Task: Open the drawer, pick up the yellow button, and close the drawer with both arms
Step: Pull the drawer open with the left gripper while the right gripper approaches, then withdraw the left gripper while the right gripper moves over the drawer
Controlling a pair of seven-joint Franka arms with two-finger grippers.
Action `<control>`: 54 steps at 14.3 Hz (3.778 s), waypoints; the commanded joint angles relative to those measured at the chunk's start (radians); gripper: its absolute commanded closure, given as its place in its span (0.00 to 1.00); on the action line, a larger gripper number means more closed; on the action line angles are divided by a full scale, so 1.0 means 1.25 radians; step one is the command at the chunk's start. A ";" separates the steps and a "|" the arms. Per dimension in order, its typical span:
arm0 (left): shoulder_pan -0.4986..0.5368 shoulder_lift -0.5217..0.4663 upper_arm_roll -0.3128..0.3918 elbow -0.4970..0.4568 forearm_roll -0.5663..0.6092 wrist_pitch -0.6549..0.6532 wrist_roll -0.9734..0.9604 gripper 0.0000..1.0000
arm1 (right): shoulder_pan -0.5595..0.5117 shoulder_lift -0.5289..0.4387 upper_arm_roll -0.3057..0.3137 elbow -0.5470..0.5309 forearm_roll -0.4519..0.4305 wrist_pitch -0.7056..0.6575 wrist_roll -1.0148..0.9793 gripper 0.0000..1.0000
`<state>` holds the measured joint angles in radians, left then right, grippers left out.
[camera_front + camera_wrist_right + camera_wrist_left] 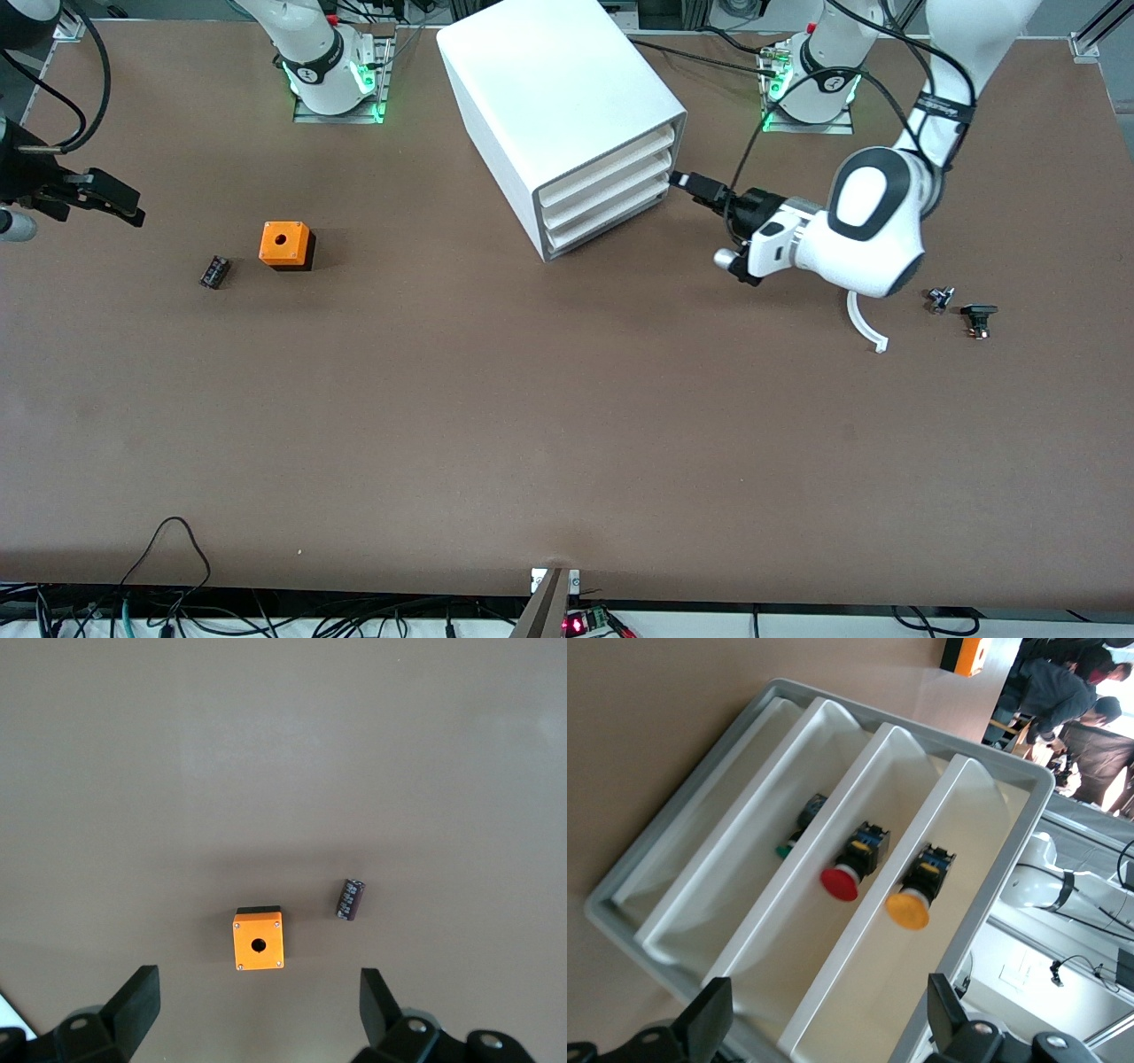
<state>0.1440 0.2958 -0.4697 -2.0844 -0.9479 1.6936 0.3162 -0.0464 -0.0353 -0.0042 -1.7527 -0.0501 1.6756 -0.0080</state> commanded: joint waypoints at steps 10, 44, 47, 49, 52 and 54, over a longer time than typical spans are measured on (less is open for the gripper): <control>0.008 -0.055 -0.124 -0.133 -0.097 0.115 0.016 0.38 | 0.002 0.025 0.104 0.011 0.004 -0.010 -0.011 0.00; 0.073 -0.335 0.226 0.193 0.575 0.089 0.123 0.00 | 0.558 0.542 0.105 0.563 -0.010 0.224 -0.032 0.00; 0.024 -0.335 0.221 0.282 0.737 -0.062 -0.033 0.00 | 0.606 0.547 0.100 0.563 -0.011 0.260 -0.055 0.00; 0.011 -0.332 0.216 0.291 0.761 -0.106 -0.146 0.00 | 0.640 0.569 0.084 0.563 -0.011 0.284 -0.103 0.00; -0.005 -0.326 0.216 0.292 0.791 -0.097 -0.190 0.00 | 0.658 0.600 0.081 0.562 -0.011 0.316 -0.140 0.00; -0.006 -0.320 0.222 0.291 0.790 -0.085 -0.189 0.00 | 0.657 0.606 0.082 0.562 -0.013 0.309 -0.187 0.00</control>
<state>0.1441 -0.1280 -0.2005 -1.7493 0.0126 1.5907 0.0962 0.7670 0.6974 0.1062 -1.0895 -0.0561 2.0689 -0.1800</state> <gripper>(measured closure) 0.000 0.000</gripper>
